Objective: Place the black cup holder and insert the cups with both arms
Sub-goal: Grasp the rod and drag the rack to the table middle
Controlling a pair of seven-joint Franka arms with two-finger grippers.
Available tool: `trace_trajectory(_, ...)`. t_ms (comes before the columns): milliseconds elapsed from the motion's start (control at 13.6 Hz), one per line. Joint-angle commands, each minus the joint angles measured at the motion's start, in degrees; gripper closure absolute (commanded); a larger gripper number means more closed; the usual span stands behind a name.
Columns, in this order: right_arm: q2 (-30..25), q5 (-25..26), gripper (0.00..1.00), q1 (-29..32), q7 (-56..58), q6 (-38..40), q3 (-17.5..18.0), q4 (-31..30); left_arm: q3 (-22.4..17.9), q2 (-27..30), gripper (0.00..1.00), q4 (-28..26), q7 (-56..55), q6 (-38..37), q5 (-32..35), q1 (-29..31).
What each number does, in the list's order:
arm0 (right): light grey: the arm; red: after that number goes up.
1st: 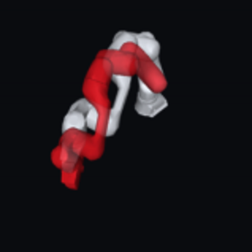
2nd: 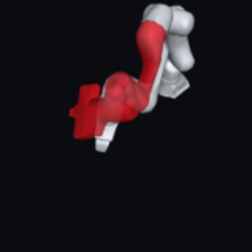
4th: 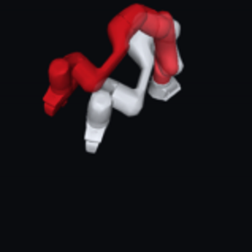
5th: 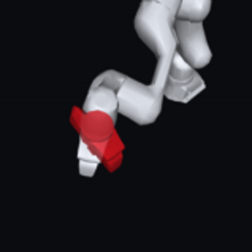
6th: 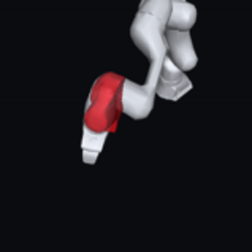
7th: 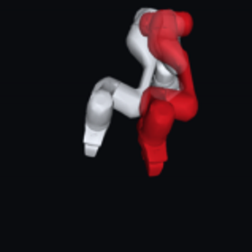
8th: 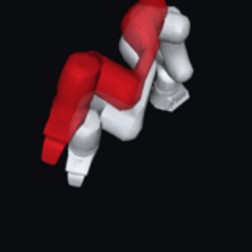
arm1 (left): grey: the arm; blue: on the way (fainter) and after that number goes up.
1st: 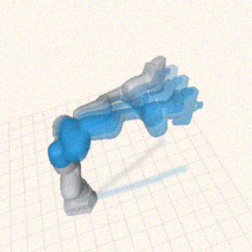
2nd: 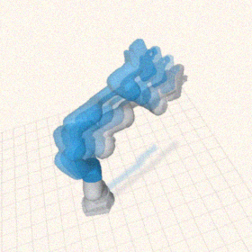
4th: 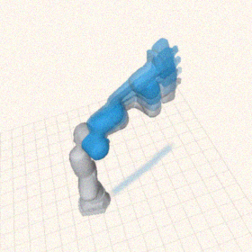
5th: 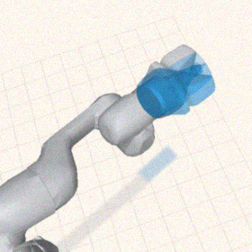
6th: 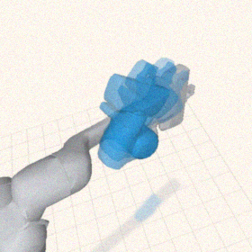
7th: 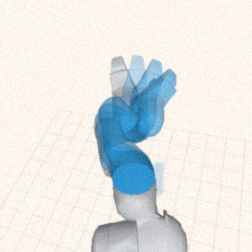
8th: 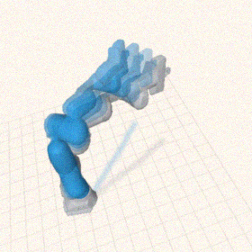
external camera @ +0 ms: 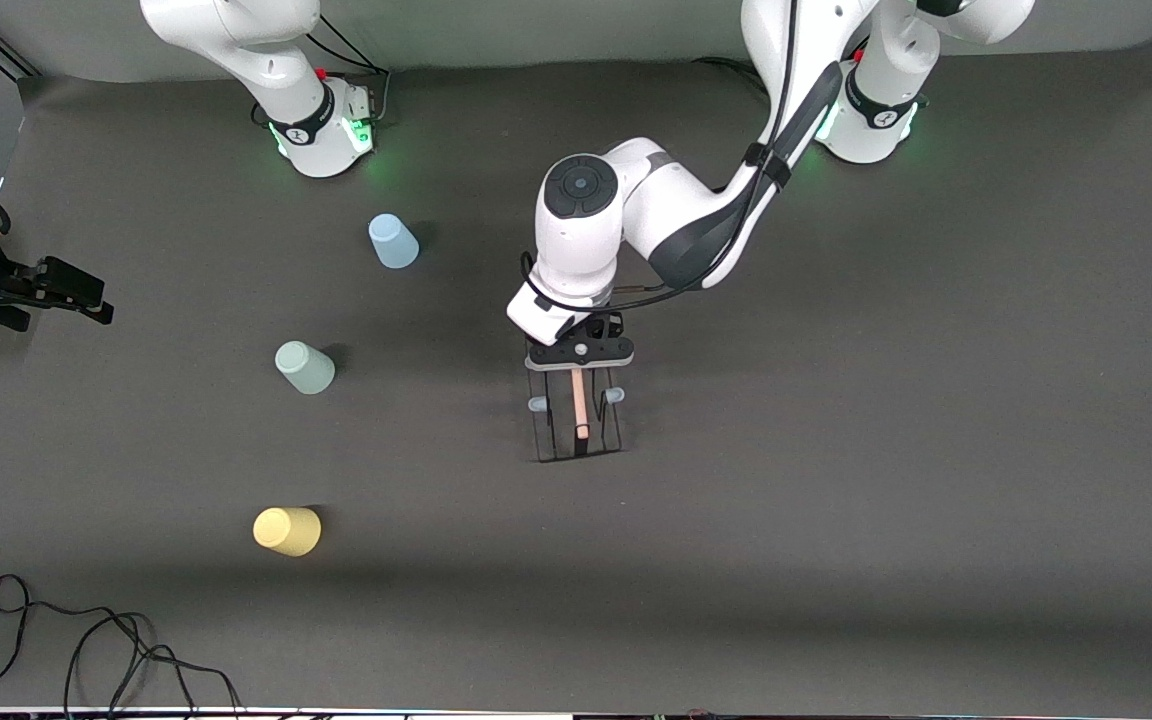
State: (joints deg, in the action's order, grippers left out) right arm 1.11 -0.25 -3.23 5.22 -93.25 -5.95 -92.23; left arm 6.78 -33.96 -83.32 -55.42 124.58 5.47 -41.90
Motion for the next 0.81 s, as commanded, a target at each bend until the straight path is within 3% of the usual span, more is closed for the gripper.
trace_trajectory(0, 0.12, 0.17, 0.0, -0.47, -0.12, 0.44, -0.03, 0.3, -1.07, -0.14, 1.0, 1.84, -0.74, -0.65, 0.85, -2.31)
trace_trajectory(735, -0.57, 0.08, 0.0, -0.73, -2.84, 0.7, 0.06, -0.92, -0.98, -2.16, 1.0, 1.23, 2.16, -1.09, 0.94, -4.69)
